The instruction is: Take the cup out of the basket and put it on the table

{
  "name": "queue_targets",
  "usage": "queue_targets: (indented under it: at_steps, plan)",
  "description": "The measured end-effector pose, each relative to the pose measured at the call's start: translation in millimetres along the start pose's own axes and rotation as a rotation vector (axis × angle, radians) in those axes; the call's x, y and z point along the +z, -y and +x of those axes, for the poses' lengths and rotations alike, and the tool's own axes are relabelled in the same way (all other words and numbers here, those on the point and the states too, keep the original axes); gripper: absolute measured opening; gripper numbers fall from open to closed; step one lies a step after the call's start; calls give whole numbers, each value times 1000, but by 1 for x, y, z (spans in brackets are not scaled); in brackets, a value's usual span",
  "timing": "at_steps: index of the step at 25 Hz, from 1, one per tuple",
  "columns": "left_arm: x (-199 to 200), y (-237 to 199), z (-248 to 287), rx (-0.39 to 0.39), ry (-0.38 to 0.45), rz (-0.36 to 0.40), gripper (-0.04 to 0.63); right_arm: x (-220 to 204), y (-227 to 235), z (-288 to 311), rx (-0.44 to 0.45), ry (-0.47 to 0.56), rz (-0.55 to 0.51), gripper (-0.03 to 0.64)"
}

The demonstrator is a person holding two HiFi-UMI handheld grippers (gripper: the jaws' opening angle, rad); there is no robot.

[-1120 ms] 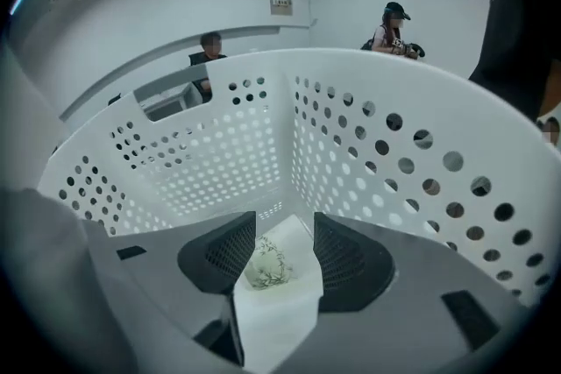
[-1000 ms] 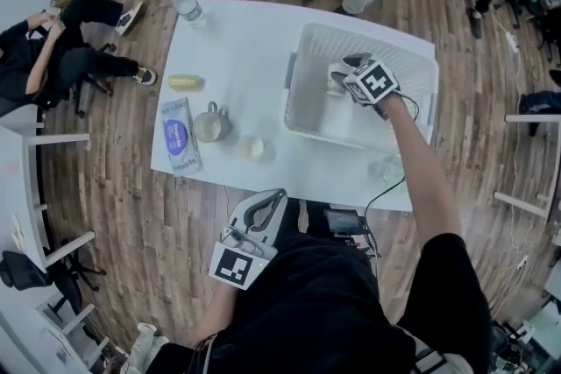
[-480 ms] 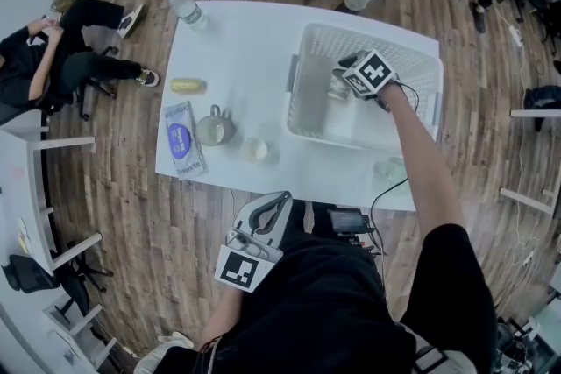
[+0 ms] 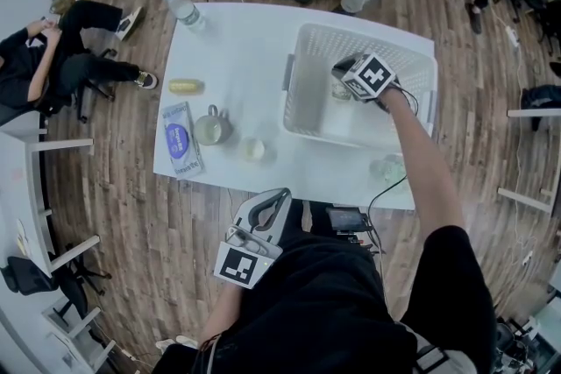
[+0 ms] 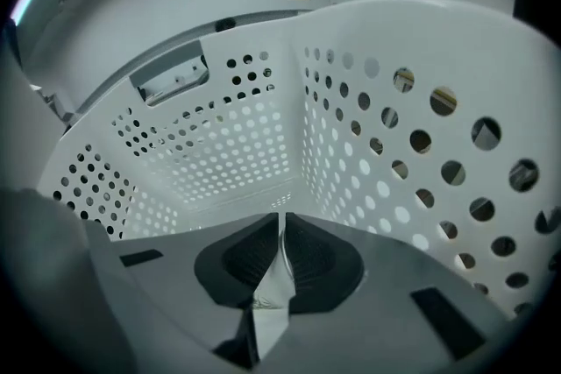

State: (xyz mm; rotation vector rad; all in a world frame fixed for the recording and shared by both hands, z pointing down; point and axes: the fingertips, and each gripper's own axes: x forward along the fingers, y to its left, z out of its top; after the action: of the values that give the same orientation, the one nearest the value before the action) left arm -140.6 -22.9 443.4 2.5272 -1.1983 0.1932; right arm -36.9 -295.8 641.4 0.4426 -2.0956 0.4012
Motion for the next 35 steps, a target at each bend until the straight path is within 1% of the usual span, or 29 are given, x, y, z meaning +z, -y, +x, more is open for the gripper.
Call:
queue_targets:
  at_steps: [4,8,12,16,22,24,29,32,35]
  plan:
    - [1,5,1,-16,8,11,10,1,-6,-9,-8,26,-25,35]
    - [3,9,1,-30,20,20,9,3,-10,-21,-42,64,-53,34]
    - [3,13,0,-40,27,28,11,14,-21,-49,-120,123,-128,34]
    - [5,16,2,-58,36,27,9,31,-41,-91,-216,221,-225,34]
    - [6,27,9,-96,42,58,9,55,-89,-165,-330,389,-319,34]
    - [7,33,9,-104,44,71,10,59,-109,-190,-355,435,-337,34]
    - [13,47,10,-134,49,77,11,66,-164,-248,-427,546,-394,34]
    - [14,46,5,-123,63,92,10,62,-197,-267,-465,595,-404,34]
    - [18,43,2,-100,80,103,9,54,-226,-279,-474,633,-416,34]
